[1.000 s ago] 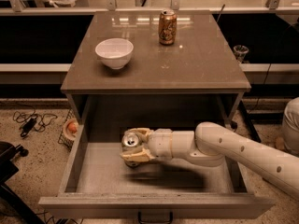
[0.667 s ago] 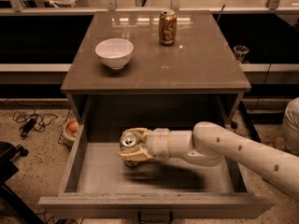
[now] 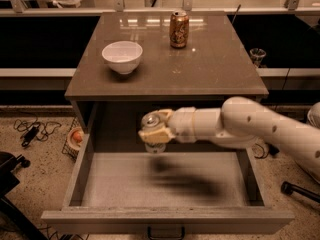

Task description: Pick 7up can from top drawer and place on counter

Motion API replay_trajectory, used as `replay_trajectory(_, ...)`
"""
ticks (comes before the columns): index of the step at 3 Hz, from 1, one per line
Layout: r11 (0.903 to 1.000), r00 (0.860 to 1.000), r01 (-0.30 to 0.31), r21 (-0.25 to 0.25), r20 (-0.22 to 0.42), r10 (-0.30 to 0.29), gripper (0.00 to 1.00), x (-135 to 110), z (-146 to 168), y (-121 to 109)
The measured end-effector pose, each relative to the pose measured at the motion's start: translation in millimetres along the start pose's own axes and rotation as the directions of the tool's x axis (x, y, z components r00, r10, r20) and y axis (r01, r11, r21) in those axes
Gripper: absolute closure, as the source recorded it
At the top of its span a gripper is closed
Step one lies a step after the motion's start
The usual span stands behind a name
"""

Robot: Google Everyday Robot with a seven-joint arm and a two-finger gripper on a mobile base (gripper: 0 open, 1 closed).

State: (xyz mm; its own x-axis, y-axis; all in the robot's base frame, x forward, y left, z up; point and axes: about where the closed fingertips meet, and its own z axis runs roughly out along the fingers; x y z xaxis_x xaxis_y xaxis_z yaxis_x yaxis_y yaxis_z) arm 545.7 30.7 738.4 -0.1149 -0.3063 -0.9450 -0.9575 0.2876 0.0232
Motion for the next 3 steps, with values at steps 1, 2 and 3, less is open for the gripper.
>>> replay_trajectory(1, 0.9987, 0.999, -0.041, 0.031, -0.034, 0.042, 1.00, -51, -40, -33)
replay_trajectory(2, 0.9953, 0.994, -0.083, 0.050, -0.065, 0.086, 1.00, -108, -89, -57)
replay_trajectory(3, 0.9876, 0.990, -0.127, 0.092, -0.055, 0.132, 1.00, -144, -127, -75)
